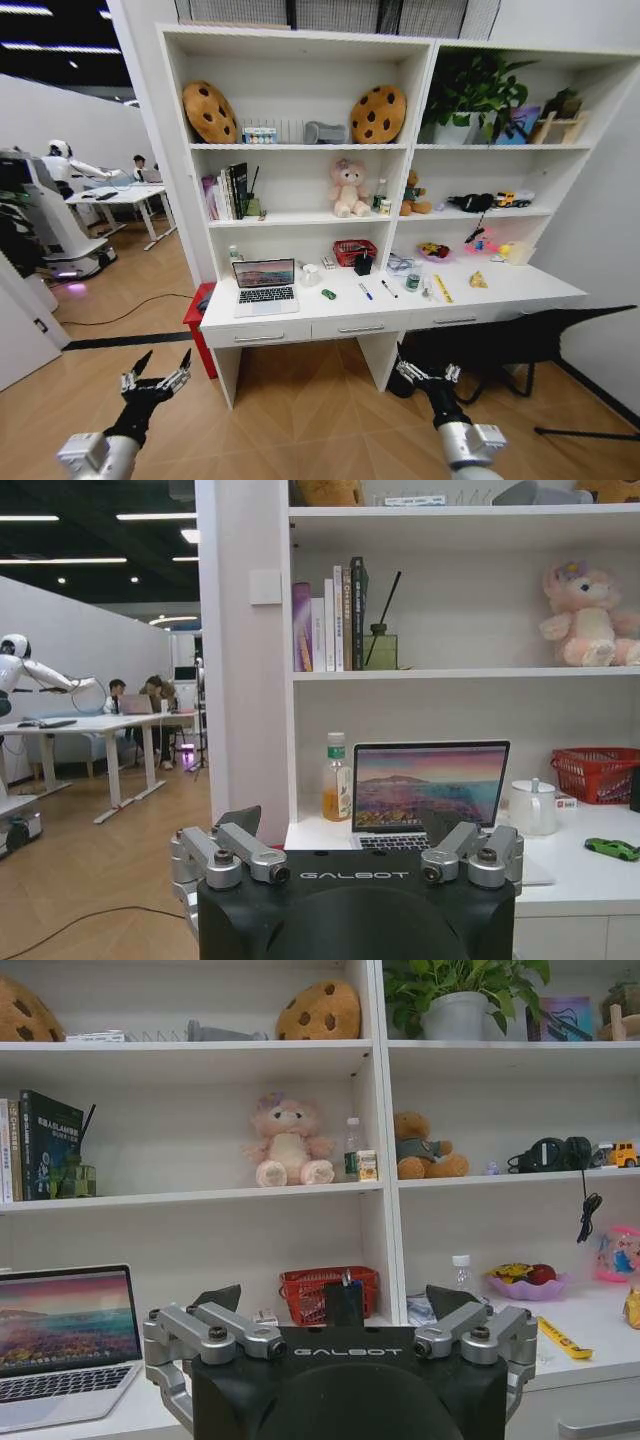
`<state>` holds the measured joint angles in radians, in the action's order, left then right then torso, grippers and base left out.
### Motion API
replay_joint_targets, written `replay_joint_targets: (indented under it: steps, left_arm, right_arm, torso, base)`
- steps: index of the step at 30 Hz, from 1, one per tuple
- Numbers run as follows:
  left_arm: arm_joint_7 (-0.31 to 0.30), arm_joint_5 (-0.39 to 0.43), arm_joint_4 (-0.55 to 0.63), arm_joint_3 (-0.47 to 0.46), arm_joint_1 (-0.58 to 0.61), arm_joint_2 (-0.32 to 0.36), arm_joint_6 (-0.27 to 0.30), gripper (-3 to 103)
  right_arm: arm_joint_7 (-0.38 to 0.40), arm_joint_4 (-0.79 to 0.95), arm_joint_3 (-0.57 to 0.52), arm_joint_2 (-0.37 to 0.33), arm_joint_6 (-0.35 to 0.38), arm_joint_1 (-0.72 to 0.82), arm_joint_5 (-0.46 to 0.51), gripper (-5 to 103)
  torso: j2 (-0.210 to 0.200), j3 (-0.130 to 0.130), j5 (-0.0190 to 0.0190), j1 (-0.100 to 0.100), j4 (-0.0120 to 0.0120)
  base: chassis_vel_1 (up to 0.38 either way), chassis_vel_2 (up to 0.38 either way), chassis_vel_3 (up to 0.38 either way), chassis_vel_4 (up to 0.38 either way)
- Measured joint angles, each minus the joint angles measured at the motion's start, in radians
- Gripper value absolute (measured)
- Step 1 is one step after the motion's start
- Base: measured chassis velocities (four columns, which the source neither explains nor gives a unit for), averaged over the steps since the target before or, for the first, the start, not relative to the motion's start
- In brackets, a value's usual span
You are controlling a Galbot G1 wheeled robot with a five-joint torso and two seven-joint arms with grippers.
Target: Organize the objects on the table.
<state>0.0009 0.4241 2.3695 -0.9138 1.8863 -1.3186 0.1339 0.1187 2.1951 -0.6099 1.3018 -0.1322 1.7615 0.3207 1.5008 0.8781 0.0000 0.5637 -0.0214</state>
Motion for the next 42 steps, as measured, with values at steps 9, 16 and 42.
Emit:
replay_joint_targets:
  steps: [9,16,42]
  left_arm:
    - [0.001,0.009,0.009,-0.014,0.004,0.002,0.001,92]
    - [0.007,-0.008,0.021,-0.008,0.016,-0.004,0.001,93]
    - [-0.015,-0.002,0.028,-0.005,0.019,-0.008,0.004,93]
  right_arm:
    - [-0.021,-0.005,-0.011,-0.006,0.004,-0.008,-0.002,100]
    - [-0.035,-0.006,-0.003,-0.008,0.014,-0.010,-0.008,100]
    - [-0.055,-0.011,-0.012,-0.004,-0.007,0.002,-0.002,100]
  torso:
    - [0.000,0.000,0.0000,0.000,0.0000]
    - [0.000,0.000,0.0001,0.000,-0.0001]
    - [0.000,0.000,0.0000,0.000,0.0000]
  base:
    - [0.000,0.000,0.000,0.000]
    - [0.000,0.000,0.000,0.000]
    - [-0.009,0.005,0.006,-0.007]
